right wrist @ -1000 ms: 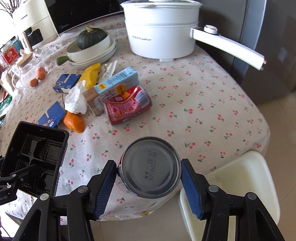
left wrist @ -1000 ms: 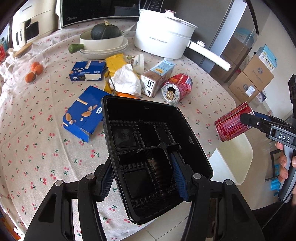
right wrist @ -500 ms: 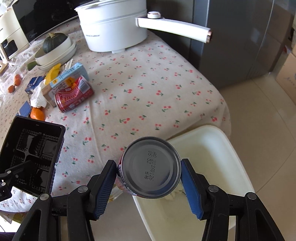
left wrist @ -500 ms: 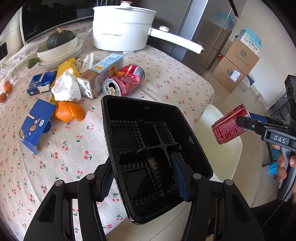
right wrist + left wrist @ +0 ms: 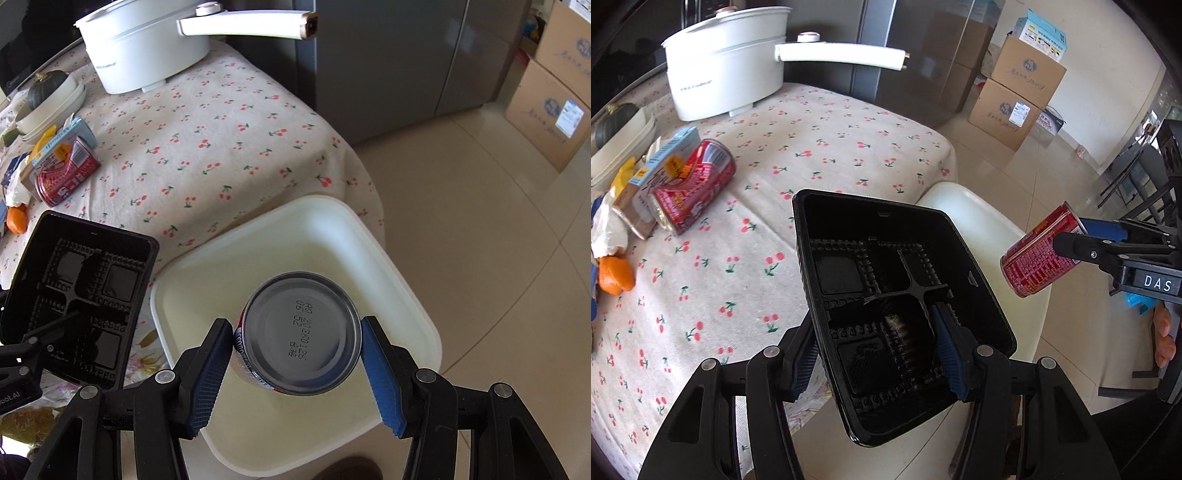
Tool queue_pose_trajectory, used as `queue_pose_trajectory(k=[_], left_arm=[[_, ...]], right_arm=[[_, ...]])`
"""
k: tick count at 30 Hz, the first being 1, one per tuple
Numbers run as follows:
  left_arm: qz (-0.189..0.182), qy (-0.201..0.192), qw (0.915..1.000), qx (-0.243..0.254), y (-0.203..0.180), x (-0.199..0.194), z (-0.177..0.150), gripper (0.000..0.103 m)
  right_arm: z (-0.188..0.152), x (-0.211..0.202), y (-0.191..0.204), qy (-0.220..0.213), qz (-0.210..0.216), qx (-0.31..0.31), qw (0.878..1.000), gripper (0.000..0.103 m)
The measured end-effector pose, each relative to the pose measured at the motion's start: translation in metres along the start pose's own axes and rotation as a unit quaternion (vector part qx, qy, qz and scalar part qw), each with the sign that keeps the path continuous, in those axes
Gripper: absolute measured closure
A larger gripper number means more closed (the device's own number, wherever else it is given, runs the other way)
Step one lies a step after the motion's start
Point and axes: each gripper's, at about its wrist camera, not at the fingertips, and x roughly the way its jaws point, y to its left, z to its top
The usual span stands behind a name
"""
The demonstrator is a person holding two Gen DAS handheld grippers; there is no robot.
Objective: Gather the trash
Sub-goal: 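Carry the tray and red can over the white bin and release both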
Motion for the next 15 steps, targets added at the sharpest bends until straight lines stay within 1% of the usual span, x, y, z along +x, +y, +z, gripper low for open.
queue_pose_trajectory(k=[4,8,11,13,15], left_arm=[[-0.003,-0.003,0.9998,0.021,-0.018,0.020,0.007,0.043],[-0.003,0.000,0.9994,0.035,-0.025,0.037,0.009,0.043],[-0.003,-0.010,0.9988,0.047,-0.029,0.044,0.011,0.040],[0.010,-0.011,0.9984,0.054,-0.031,0.047,0.014,0.017],[0.011,-0.018,0.9979,0.062,-0.032,0.045,0.014,0.016]], right_arm=[[-0.004,0.000,-0.014,0.004,-0.010,0.014,1.000,0.042],[-0.009,0.000,-0.027,0.007,-0.015,0.025,1.000,0.042],[-0.010,0.001,-0.034,0.009,-0.020,0.027,0.999,0.042],[-0.011,0.002,-0.037,0.012,-0.022,0.029,0.999,0.042],[-0.012,0.004,-0.039,0.014,-0.023,0.031,0.999,0.042]])
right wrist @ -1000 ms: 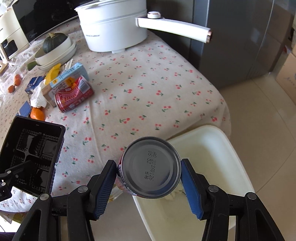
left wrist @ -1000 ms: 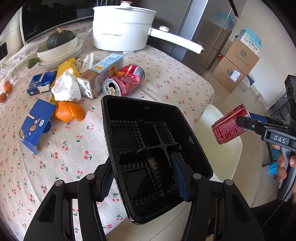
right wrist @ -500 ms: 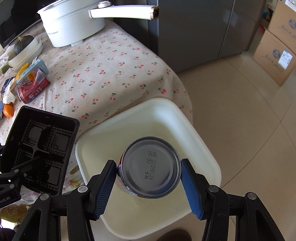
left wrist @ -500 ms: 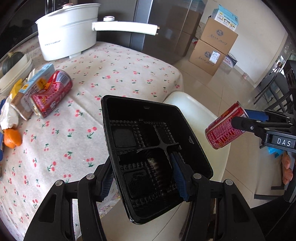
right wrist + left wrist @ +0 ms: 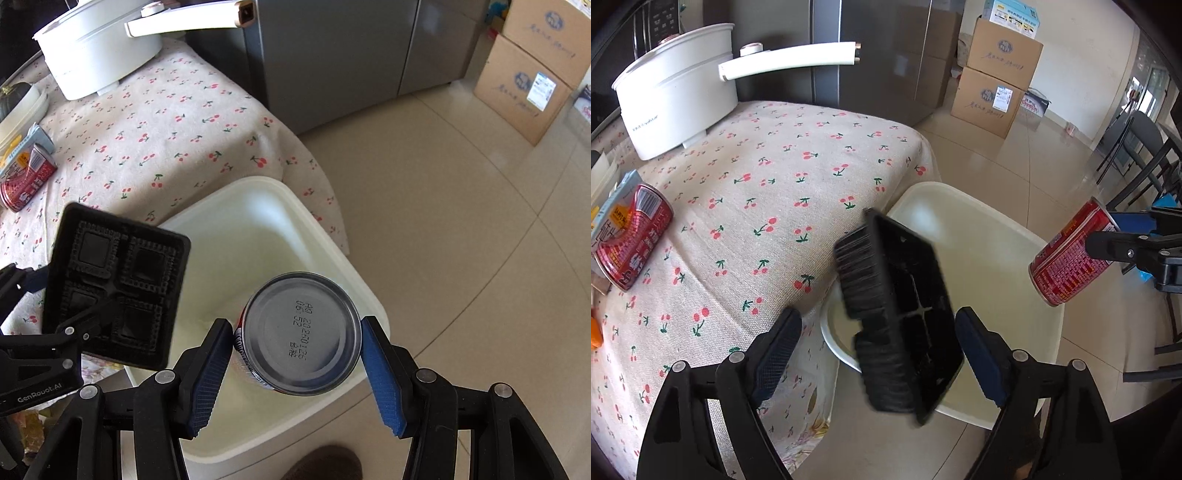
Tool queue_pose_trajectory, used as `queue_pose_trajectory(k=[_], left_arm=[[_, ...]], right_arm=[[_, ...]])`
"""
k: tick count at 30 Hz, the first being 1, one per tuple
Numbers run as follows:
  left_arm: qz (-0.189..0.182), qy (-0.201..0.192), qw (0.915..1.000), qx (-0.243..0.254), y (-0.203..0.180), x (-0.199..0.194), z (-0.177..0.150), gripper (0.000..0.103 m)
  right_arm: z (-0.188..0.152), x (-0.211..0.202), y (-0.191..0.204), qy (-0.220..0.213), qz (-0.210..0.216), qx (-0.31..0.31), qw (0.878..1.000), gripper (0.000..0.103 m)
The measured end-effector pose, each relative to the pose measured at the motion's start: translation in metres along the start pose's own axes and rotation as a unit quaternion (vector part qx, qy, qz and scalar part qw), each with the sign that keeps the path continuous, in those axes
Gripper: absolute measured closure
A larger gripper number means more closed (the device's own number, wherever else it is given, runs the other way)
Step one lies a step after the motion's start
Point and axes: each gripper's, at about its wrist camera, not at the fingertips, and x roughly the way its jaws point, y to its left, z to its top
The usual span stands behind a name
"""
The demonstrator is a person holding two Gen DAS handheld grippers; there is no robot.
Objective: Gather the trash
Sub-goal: 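Carry the tray and red can over the white bin and release both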
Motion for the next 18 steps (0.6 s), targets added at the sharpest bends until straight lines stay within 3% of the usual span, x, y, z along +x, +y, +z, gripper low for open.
queue_pose_trajectory(k=[9,18], left_arm=[[0.040,-0.001,0.9990,0.018,0.008,-0.018,-0.001,0.012],[0.069,0.005,0.9969,-0.039,0.059,-0.048,-0.016,0.011]], right_arm=[[0.003,0.002,0.000,0.001,-0.002,-0.001,1.000,0.042],[0.007,0.025,0.014,0.024,-0.021,-0.018,0.999,0.042]])
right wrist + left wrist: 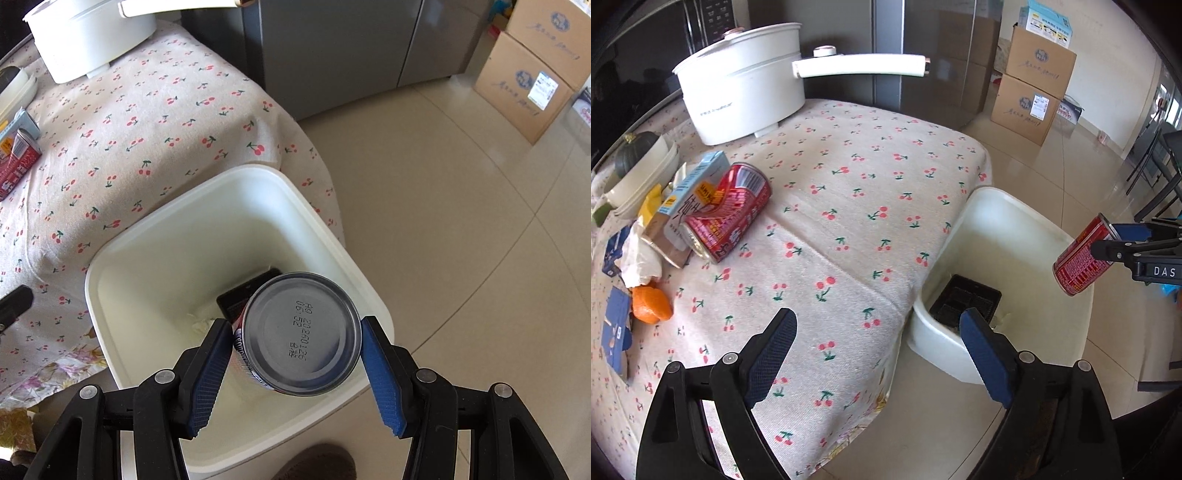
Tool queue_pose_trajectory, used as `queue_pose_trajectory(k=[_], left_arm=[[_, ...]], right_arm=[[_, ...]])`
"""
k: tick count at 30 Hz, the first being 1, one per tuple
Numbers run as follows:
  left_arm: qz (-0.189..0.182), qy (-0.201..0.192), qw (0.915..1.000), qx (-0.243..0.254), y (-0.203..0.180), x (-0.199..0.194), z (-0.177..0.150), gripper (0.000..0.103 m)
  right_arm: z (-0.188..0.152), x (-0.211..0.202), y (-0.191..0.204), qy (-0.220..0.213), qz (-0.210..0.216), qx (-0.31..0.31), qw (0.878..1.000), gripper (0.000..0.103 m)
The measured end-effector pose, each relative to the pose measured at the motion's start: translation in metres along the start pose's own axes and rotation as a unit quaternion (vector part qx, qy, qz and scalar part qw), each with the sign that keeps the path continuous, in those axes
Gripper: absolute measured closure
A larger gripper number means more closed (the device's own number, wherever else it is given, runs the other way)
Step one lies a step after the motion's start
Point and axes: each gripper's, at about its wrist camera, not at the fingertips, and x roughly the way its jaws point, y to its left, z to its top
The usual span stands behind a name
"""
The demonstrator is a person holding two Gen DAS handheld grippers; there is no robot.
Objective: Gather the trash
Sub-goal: 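Carry the tray and red can over the white bin and release both, then move both open grippers back toward the remaining trash on the table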
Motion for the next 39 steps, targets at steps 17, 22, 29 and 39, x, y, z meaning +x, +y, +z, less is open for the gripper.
queue_pose_trajectory(k=[17,22,29,39], left_arm=[[0.037,-0.005,0.9959,-0.082,0.103,-0.070,-0.042,0.003],[0.039,-0.002,0.9918,-0.121,0.133,-0.085,-0.054,0.001],[0.047,0.000,0.9844,-0.170,0.171,-0.099,-0.072,0.001],[0.070,-0.016,0.9732,-0.218,0.212,-0.120,-0.089,0.001]], right_arm=[[0.032,0.019,0.057,0.002,-0.049,-0.029,0.998,0.032],[0.041,0.007,0.075,-0.019,-0.048,-0.036,0.998,0.022],[0.049,-0.014,0.105,-0.046,-0.014,-0.044,0.998,0.020],[0.055,-0.043,0.157,-0.082,0.033,-0.071,0.994,0.017]])
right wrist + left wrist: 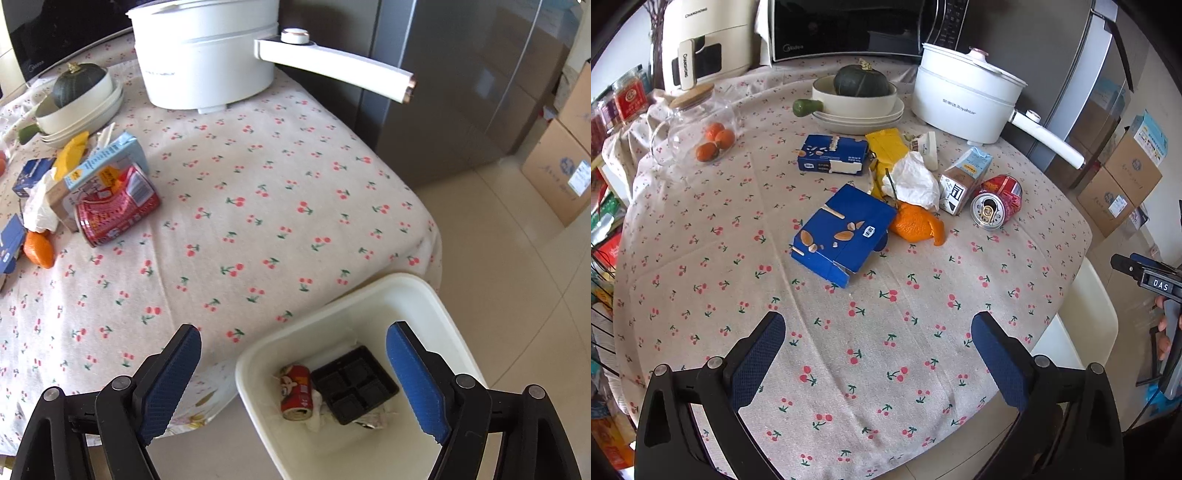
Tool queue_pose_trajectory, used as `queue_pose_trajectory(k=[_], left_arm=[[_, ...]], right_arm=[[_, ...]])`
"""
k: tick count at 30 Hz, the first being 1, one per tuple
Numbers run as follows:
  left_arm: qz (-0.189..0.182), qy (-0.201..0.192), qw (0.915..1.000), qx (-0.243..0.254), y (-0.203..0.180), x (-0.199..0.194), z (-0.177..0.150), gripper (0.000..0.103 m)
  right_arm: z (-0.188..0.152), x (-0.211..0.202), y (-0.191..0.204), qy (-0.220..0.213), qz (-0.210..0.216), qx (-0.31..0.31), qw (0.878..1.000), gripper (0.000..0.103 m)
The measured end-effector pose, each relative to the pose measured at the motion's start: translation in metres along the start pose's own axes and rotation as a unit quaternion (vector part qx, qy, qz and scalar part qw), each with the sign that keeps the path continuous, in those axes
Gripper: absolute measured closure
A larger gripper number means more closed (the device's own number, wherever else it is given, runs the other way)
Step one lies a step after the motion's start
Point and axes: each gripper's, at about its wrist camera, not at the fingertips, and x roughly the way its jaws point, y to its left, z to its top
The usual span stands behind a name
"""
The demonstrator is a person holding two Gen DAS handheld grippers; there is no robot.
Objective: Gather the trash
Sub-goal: 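Move both open grippers back toward the remaining trash on the table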
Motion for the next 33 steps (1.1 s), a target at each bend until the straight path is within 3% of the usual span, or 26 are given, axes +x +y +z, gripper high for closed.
queue_pose_trajectory(k=[3,7,16,21,25,33], left_arm=[[0.014,-0.010,0.9998,-0.011,0.011,-0.003,0.001,0.000],[0.024,-0.019,0.9992,-0.026,0.025,-0.005,0.003,0.000],[0.045,-0.019,0.9984,-0.028,0.040,0.019,0.012,0.000],[0.007,-0.007,0.9987,0.049,0.025,0.048,0.030,0.000],[0.017,0.000,0.9936,0.112,0.020,0.073,0.043,0.000],[0.008,0.049,0.9931,0.106,0.030,0.122,0.063,0.000]], right_arm=[[0.005,-0.005,0.019,-0.009,0.016,-0.008,1.000,0.015],[0.010,-0.010,0.045,-0.022,0.032,-0.024,0.999,0.001],[0.019,0.005,0.092,-0.012,0.048,-0.048,0.998,0.001],[0.021,0.017,0.096,0.000,0.047,-0.048,0.998,0.001],[0.023,0.026,0.090,0.011,0.040,-0.044,0.998,0.001],[0.024,0.043,0.076,0.030,0.022,-0.033,0.999,0.001]])
